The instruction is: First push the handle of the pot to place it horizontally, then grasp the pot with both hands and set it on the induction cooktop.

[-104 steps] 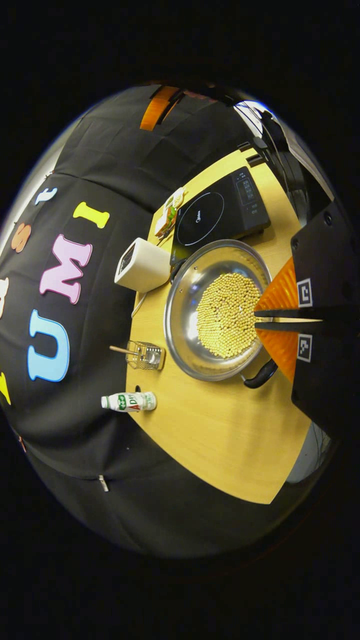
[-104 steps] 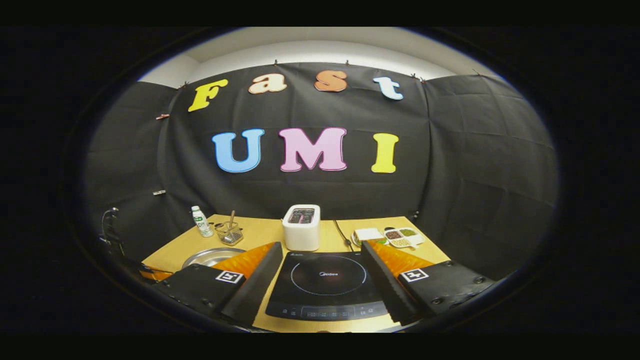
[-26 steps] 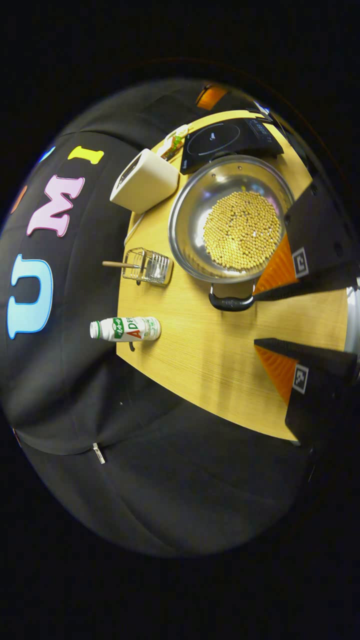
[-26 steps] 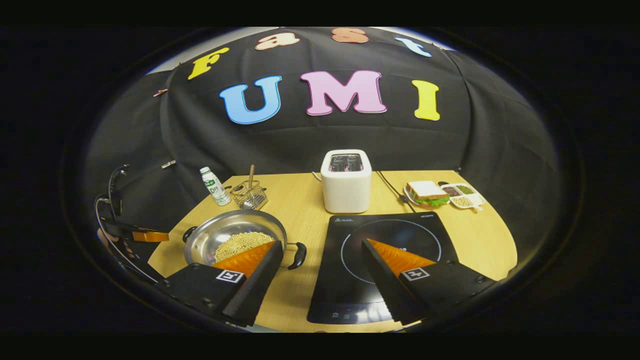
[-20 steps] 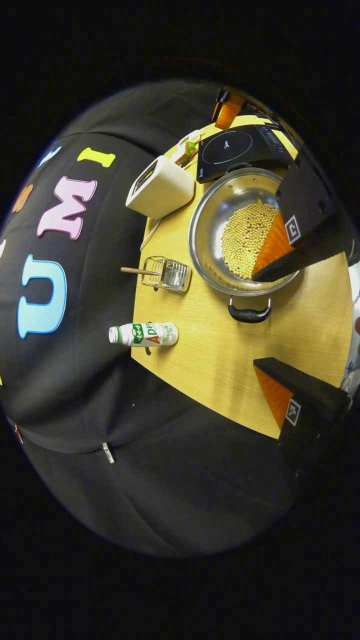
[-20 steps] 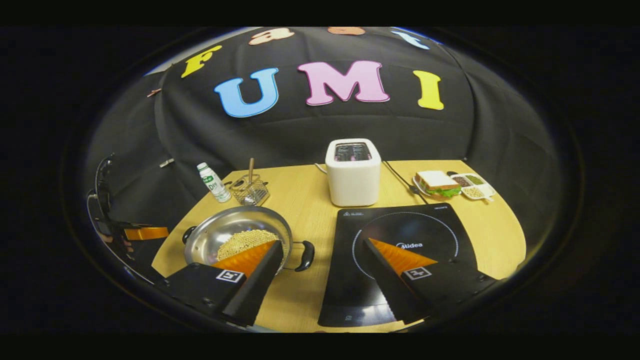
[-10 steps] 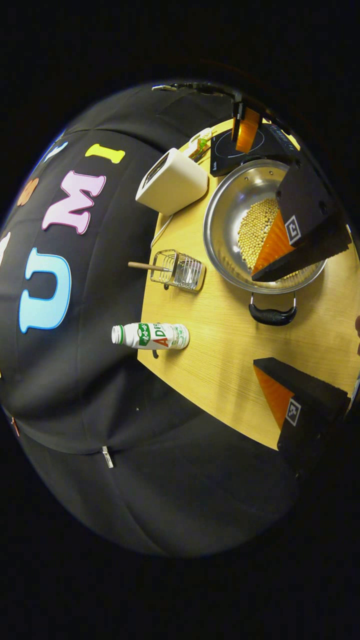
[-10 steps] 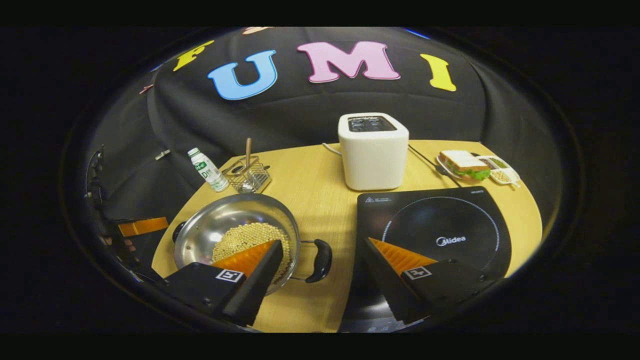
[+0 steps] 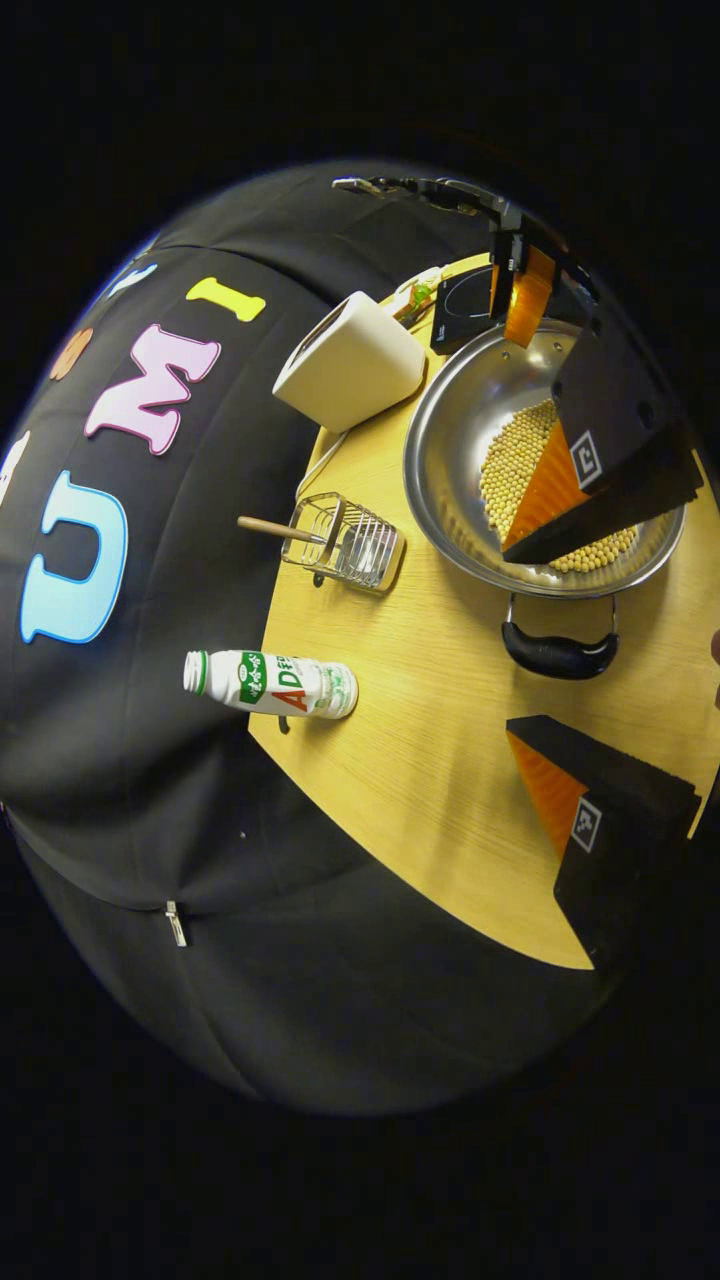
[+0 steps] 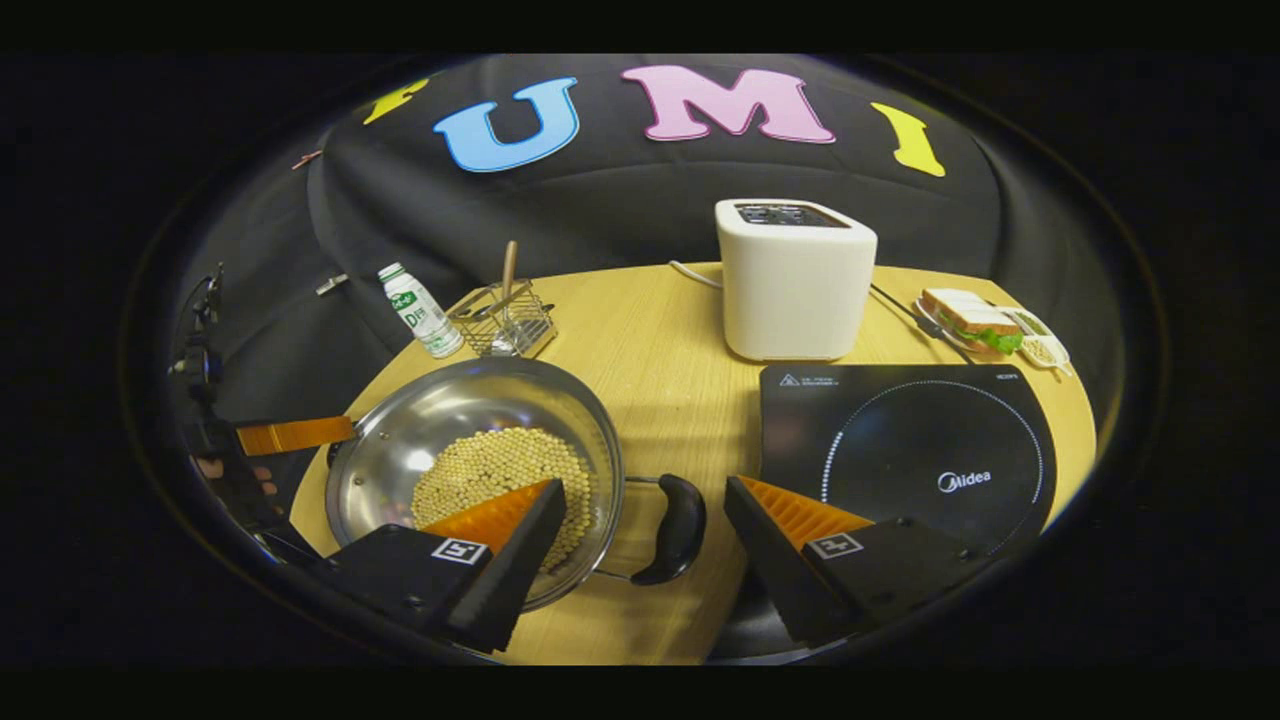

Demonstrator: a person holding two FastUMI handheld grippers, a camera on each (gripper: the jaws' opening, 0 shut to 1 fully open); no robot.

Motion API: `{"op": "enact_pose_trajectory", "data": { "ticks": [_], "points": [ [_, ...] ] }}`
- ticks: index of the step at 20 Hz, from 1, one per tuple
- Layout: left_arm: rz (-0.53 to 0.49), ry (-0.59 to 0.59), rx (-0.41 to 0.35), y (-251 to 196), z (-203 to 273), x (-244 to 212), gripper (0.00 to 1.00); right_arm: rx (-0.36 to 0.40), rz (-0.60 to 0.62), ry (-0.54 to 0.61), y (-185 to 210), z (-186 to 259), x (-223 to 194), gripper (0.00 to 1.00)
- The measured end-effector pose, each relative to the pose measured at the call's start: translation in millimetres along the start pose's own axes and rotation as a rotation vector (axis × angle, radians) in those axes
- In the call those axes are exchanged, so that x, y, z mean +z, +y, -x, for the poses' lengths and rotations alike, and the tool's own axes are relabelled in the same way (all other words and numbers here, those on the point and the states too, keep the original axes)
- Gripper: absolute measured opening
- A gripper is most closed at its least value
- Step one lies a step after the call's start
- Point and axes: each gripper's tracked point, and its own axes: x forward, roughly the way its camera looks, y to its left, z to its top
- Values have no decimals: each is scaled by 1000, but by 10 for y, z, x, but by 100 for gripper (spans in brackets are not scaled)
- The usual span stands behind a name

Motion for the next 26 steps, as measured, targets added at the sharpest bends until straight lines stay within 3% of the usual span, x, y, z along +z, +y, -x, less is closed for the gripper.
{"op": "enact_pose_trajectory", "data": {
  "ticks": [3, 4, 6, 7, 8, 10, 12, 13, 15, 16, 18, 24, 25, 26],
  "points": [
    [20, 19, -15, -9, -100, -91, 96, 9, 2, 20, 15, -43, -69, 100],
    [34, 28, -31, -45, -131, -137, 96, 11, 5, 23, 40, -64, -89, 95],
    [50, 48, -54, -96, -220, -203, 95, 23, 5, 37, 91, -101, -137, 99],
    [49, 58, -57, -90, -263, -228, 95, 31, -1, 49, 128, -124, -167, 94],
    [45, 64, -58, -85, -296, -237, 95, 21, -1, 51, 133, -137, -184, 99],
    [32, 69, -58, -67, -351, -236, 94, 10, -9, 47, 129, -167, -165, 98],
    [24, 68, -58, -45, -383, -227, 90, 10, -34, 50, 148, -194, -154, 96],
    [19, 75, -61, -36, -387, -239, 81, 9, -38, 51, 157, -212, -146, 100],
    [18, 86, -64, -31, -414, -267, 81, 0, -31, 51, 144, -267, -130, 95],
    [8, 87, -48, 16, -445, -292, 79, 4, -34, 55, 164, -279, -144, 84],
    [-14, 98, -34, 81, -411, -341, 72, 1, -27, 54, 200, -300, -142, 74],
    [26, 92, -50, 144, -411, -427, 69, -5, 62, 88, 240, -425, -357, 74],
    [36, 89, -55, 145, -415, -436, 69, -4, 58, 89, 241, -443, -365, 70],
    [46, 86, -61, 142, -410, -440, 69, -3, 51, 93, 254, -429, -376, 74]
  ]
}}
